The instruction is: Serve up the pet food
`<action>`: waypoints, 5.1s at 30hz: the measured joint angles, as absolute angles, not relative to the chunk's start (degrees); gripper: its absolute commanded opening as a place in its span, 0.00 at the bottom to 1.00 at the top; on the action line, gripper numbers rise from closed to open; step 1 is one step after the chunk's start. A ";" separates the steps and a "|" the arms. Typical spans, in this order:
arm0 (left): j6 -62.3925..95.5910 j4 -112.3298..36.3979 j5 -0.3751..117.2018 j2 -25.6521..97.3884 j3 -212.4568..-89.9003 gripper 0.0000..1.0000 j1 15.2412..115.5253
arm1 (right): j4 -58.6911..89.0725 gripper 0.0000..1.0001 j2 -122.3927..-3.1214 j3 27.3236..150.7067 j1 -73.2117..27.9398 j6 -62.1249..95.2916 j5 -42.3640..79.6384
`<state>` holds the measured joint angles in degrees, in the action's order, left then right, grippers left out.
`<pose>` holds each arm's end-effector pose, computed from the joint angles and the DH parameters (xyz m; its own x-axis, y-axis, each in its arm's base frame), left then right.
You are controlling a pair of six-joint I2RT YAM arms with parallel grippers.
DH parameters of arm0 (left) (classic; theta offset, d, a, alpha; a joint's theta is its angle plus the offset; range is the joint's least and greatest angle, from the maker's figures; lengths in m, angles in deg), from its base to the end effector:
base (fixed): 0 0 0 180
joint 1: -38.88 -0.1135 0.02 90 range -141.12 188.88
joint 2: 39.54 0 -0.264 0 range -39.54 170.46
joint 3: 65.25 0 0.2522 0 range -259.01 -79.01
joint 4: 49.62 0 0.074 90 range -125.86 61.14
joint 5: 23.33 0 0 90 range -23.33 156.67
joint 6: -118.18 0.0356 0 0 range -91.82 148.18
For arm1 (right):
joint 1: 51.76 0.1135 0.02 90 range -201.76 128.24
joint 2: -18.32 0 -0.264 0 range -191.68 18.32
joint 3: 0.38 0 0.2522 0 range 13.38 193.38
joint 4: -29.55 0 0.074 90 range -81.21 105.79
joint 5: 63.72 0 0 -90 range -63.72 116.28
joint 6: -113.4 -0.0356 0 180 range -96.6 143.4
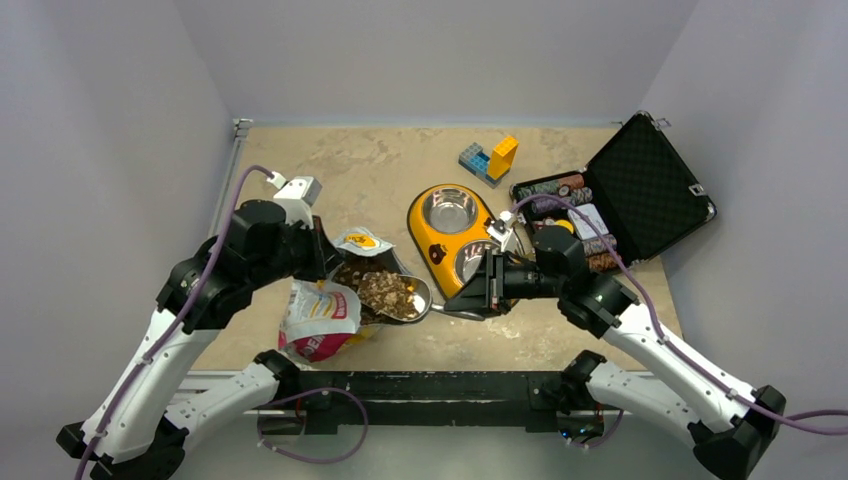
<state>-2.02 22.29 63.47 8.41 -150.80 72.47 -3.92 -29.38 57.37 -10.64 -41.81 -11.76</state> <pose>0.1101 -0.0755 0.4017 -0.7030 -0.1360 -0.6981 0.2744 0.8537 -0.4427 0.1244 0.1377 0.3122 -0.9825 0.0914 -0.1624 -0.1239 0.3302 0.9358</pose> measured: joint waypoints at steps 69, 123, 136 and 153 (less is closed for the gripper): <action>-4.40 21.22 55.56 12.10 -150.43 0.00 72.77 | -10.32 0.00 -69.95 82.22 16.92 -16.13 10.55; -5.56 23.12 61.81 10.13 -152.18 0.00 72.69 | -4.70 0.00 -38.76 62.09 14.21 -12.31 18.62; -5.75 24.87 63.69 10.11 -153.42 0.00 72.66 | -1.01 0.00 -37.23 59.93 16.11 -14.05 20.48; -13.25 25.11 65.22 10.96 -153.44 0.00 72.66 | -3.11 0.00 -39.39 62.79 16.22 -14.25 20.89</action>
<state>-13.25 25.11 65.22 10.96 -153.44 72.66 -3.11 -39.39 62.79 16.22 -14.25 20.89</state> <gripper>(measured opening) 0.018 0.259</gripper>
